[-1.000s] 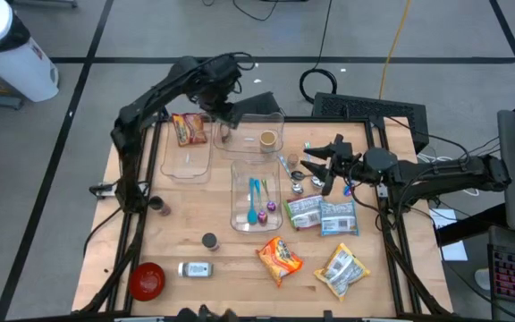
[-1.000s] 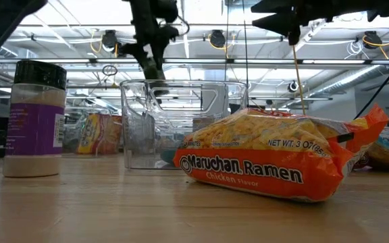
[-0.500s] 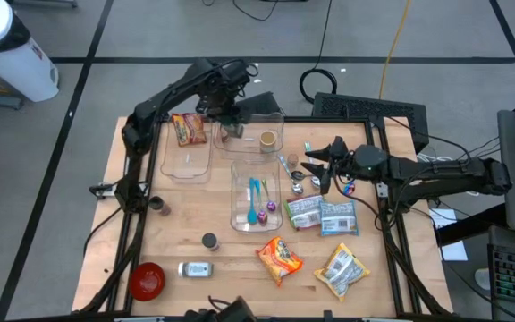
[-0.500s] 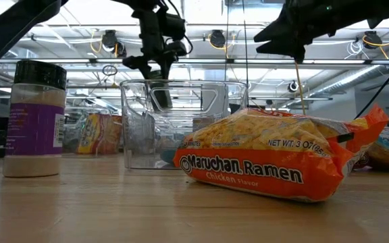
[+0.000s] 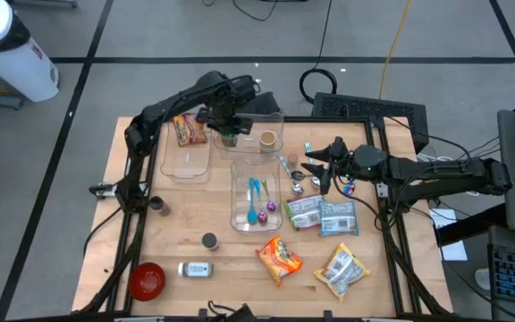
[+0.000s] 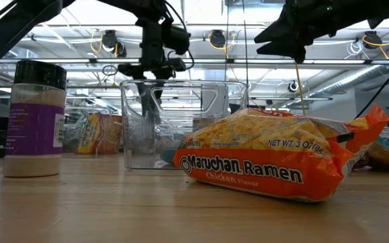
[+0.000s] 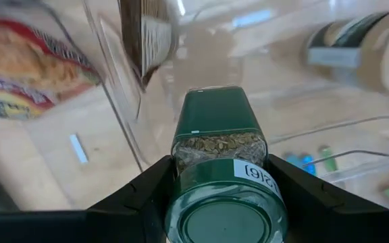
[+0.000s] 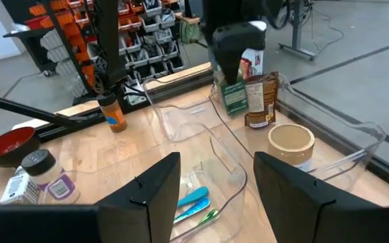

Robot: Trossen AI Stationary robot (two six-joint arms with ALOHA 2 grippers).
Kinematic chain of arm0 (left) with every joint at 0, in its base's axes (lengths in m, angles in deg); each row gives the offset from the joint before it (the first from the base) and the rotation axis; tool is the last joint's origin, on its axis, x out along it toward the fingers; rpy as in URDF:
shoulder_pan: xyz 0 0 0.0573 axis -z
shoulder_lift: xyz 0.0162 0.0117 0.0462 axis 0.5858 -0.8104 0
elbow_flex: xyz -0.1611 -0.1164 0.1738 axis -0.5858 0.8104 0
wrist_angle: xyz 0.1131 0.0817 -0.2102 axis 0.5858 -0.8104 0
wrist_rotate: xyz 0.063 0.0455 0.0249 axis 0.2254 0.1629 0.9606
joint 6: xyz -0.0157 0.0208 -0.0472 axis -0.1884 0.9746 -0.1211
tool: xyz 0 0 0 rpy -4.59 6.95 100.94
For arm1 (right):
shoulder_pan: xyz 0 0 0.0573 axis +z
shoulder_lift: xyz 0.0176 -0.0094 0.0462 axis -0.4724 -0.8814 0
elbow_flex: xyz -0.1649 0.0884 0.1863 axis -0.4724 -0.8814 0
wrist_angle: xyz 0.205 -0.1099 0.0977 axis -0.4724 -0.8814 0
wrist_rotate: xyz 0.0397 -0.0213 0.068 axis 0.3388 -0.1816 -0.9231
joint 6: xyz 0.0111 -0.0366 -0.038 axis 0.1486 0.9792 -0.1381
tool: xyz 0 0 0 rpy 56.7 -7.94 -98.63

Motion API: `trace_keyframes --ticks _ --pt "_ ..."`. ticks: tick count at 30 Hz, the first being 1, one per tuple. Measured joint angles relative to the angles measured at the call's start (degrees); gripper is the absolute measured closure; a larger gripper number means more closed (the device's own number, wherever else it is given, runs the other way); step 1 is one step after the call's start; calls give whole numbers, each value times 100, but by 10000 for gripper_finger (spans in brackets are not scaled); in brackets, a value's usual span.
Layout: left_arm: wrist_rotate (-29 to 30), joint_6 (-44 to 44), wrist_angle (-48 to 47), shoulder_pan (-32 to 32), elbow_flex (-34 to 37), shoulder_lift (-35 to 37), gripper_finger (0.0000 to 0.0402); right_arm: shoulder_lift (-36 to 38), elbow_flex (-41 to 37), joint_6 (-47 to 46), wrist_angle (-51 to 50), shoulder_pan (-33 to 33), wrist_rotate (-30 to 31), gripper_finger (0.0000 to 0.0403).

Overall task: Pick & Place Food Item
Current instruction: Put the green seasoning bottle into the top right transparent bin

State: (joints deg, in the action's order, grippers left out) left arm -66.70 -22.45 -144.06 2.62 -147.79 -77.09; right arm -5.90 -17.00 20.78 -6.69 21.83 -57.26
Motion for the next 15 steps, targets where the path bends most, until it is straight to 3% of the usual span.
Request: trace_keyframes --ticks 15 --pt "270 -116 370 -49 695 2 194 0 0 -398 -203 8 4 222"
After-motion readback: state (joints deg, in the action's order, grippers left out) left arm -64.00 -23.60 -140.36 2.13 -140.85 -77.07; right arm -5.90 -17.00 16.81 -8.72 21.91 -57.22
